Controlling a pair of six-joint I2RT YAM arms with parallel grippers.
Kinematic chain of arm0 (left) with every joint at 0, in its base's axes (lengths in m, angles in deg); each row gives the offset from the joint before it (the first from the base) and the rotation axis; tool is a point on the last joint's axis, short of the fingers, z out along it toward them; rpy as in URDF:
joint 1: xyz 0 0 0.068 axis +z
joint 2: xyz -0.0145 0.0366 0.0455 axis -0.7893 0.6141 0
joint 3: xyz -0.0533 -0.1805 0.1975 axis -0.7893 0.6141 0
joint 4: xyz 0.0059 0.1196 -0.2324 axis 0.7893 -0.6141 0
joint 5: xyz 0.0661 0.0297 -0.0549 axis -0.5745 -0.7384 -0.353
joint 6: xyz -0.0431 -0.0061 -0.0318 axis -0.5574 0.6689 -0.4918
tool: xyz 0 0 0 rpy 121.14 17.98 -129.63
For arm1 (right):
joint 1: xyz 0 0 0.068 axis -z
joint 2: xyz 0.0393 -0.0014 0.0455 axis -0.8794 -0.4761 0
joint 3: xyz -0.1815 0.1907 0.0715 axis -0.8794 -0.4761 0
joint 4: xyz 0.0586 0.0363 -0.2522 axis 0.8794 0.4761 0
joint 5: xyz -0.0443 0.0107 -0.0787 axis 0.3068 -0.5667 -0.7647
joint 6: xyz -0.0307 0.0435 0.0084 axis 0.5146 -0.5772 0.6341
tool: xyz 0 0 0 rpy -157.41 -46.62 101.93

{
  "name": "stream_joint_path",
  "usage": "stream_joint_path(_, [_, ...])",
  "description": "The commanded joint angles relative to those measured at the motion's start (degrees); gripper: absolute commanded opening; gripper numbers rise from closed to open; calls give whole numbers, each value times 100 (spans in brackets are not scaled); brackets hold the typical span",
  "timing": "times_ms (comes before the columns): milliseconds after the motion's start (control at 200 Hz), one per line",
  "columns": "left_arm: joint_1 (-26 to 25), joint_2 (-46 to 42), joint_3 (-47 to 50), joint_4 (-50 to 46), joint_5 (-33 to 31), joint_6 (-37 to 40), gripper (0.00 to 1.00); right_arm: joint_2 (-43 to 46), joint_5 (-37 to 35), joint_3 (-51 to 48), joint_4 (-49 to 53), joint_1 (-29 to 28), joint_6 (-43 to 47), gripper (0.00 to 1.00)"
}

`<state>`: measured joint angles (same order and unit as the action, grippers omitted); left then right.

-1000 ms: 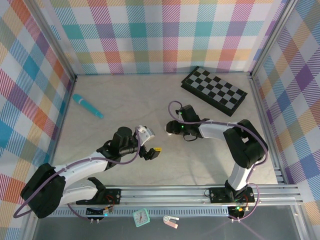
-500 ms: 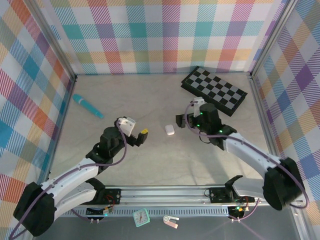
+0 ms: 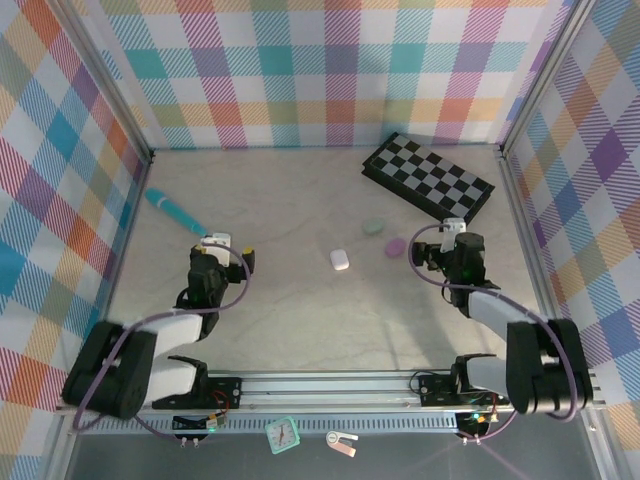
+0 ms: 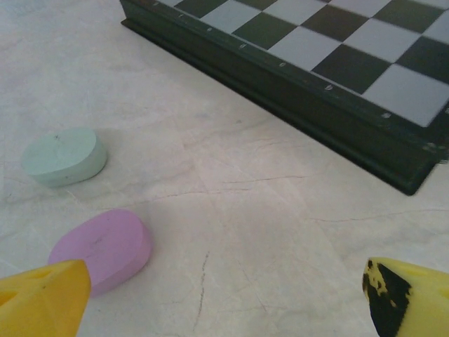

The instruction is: Insert wireless bluetooth earbuds into charging case

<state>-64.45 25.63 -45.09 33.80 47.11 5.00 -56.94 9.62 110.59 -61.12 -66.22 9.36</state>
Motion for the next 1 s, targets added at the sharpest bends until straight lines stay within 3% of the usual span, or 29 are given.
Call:
stream_joint_path(0, [207,562,-164,1243,162,-48,100,-397,356,166,-864,42,-10,99])
stream_joint_path(240, [758,1729,-492,1732,669,-483,100,-468,770,305,-651,188,-4,99])
stream_joint_path(295, [797,1556,-792,828,705,-540,100,-485,991,314,-678,188,30,99])
stream_joint_path(385, [824,1624,-1172,194,777,-566,100,-528,1063,361,-628,197,35,99])
stream_joint_path(995, [870,1655,-1146,298,725,-615,100,-858,1081,800,-128,346,-114,99])
